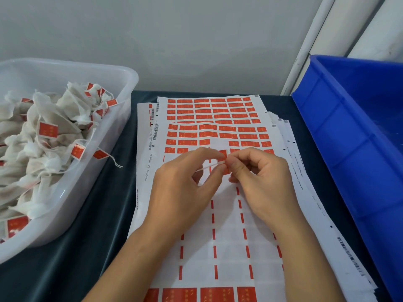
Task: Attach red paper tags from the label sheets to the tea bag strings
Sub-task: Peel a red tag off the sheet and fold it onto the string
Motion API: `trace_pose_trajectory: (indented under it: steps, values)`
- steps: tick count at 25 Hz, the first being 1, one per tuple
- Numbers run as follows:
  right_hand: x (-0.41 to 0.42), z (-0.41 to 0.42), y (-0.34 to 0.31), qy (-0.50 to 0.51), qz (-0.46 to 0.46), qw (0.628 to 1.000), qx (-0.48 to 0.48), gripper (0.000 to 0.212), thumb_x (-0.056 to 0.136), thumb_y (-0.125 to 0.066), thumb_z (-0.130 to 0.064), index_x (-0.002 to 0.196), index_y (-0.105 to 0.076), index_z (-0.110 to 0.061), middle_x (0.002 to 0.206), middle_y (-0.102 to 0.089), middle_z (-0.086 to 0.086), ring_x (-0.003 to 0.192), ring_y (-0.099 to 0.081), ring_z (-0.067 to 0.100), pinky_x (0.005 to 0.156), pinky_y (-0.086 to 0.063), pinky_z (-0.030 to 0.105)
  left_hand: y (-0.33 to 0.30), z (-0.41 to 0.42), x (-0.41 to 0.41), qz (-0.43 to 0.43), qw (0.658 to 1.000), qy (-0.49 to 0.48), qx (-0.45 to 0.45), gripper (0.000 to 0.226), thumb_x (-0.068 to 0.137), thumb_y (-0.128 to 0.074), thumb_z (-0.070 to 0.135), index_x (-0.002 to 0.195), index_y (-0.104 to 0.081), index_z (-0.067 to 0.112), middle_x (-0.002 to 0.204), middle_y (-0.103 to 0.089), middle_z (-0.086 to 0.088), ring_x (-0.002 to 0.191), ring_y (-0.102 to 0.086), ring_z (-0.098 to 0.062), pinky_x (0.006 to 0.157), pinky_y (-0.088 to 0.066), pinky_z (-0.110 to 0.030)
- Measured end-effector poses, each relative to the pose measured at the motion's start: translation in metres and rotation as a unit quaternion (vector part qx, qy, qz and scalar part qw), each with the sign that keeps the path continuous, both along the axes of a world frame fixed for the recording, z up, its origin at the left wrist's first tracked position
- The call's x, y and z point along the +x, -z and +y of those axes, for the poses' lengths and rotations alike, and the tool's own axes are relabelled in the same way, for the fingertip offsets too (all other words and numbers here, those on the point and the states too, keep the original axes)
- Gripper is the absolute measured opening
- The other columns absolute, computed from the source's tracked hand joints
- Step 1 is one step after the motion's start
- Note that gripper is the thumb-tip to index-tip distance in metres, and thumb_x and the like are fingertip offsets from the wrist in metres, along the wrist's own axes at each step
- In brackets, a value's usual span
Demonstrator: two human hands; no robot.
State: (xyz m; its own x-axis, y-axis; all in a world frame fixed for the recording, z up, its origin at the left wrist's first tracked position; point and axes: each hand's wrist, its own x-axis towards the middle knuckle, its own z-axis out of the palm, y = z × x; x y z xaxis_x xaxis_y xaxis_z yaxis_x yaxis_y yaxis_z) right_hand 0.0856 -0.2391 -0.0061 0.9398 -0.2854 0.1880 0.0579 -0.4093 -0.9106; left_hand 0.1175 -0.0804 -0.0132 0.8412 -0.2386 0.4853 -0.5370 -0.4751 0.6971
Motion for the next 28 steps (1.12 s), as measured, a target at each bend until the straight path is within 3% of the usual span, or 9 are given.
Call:
trace_pose_trajectory:
  steps: [2, 5, 9, 12, 16, 21, 25, 28]
  values:
    - [-0.001, 0.0, -0.002, -0.008, -0.005, 1.0, -0.001, 0.013, 0.096, -0.069, -0.034, 0.087, -0.072, -0.043, 0.084, -0.072, -0.029, 0.081, -0.071, 0.001, 0.065, -0.053, 0.007, 0.003, 0.002, 0.003, 0.005, 1.0, -0.012, 0.006, 0.026, 0.088, -0.072, 0.051, 0.113, -0.073, 0.042, 0.07, -0.047, 0.04, 0.074, -0.055, 0.01, 0.061, -0.039, -0.001]
    - [-0.001, 0.002, -0.002, -0.004, -0.012, 1.0, -0.003, 0.011, 0.092, -0.069, -0.039, 0.085, -0.07, -0.048, 0.085, -0.071, -0.034, 0.084, -0.069, -0.003, 0.067, -0.046, -0.001, 0.006, 0.004, 0.005, 0.0, 1.0, -0.02, 0.02, 0.028, 0.088, -0.07, 0.054, 0.114, -0.073, 0.044, 0.063, -0.048, 0.028, 0.072, -0.055, -0.003, 0.058, -0.039, -0.007]
    - [0.0, 0.003, 0.0, 0.02, -0.015, 0.999, -0.037, 0.006, 0.088, -0.067, -0.048, 0.083, -0.068, -0.049, 0.088, -0.069, -0.036, 0.088, -0.067, -0.007, 0.068, -0.047, -0.001, 0.009, 0.003, 0.007, 0.018, 0.999, -0.026, 0.029, 0.035, 0.087, -0.063, 0.06, 0.115, -0.075, 0.042, 0.061, -0.047, 0.029, 0.071, -0.054, -0.002, 0.058, -0.035, -0.008]
    - [0.0, 0.002, -0.002, 0.035, -0.021, 0.998, -0.048, 0.011, 0.08, -0.061, -0.059, 0.08, -0.066, -0.049, 0.087, -0.067, -0.038, 0.091, -0.065, -0.01, 0.063, -0.046, 0.0, 0.011, 0.004, 0.009, 0.034, 0.999, -0.03, 0.027, 0.031, 0.087, -0.065, 0.06, 0.112, -0.075, 0.044, 0.06, -0.052, 0.02, 0.069, -0.054, -0.007, 0.055, -0.039, -0.012]
    - [0.0, 0.003, -0.002, 0.027, -0.033, 0.998, -0.036, 0.009, 0.087, -0.061, -0.053, 0.083, -0.064, -0.046, 0.092, -0.065, -0.039, 0.099, -0.06, -0.014, 0.071, -0.041, -0.005, 0.011, 0.004, 0.008, 0.082, 0.996, -0.021, 0.002, 0.022, 0.087, -0.068, 0.06, 0.104, -0.074, 0.049, 0.071, -0.06, 0.014, 0.065, -0.054, -0.01, 0.057, -0.047, -0.021]
    - [0.001, 0.004, -0.002, 0.009, -0.034, 0.999, 0.004, 0.018, 0.091, -0.057, -0.054, 0.094, -0.067, -0.04, 0.102, -0.066, -0.037, 0.105, -0.058, -0.016, 0.073, -0.041, -0.005, 0.003, 0.005, 0.009, 0.147, 0.987, 0.001, -0.065, 0.018, 0.085, -0.074, 0.058, 0.093, -0.077, 0.042, 0.056, -0.054, 0.004, 0.052, -0.046, -0.007, 0.055, -0.046, -0.019]
    - [0.001, 0.006, -0.003, 0.007, -0.035, 0.999, 0.006, 0.019, 0.09, -0.055, -0.057, 0.091, -0.065, -0.041, 0.095, -0.067, -0.035, 0.1, -0.062, -0.011, 0.072, -0.044, -0.003, -0.003, 0.008, 0.011, 0.192, 0.975, 0.035, -0.102, 0.011, 0.086, -0.078, 0.049, 0.088, -0.08, 0.039, 0.054, -0.052, -0.002, 0.049, -0.042, -0.008, 0.057, -0.051, -0.028]
    - [0.001, 0.006, -0.004, 0.002, -0.042, 0.999, 0.009, 0.014, 0.092, -0.057, -0.054, 0.09, -0.064, -0.042, 0.093, -0.068, -0.033, 0.098, -0.064, -0.009, 0.073, -0.044, -0.002, -0.006, 0.01, 0.013, 0.228, 0.967, 0.051, -0.106, 0.011, 0.085, -0.076, 0.052, 0.086, -0.081, 0.042, 0.069, -0.066, -0.014, 0.062, -0.06, -0.029, 0.07, -0.058, -0.035]
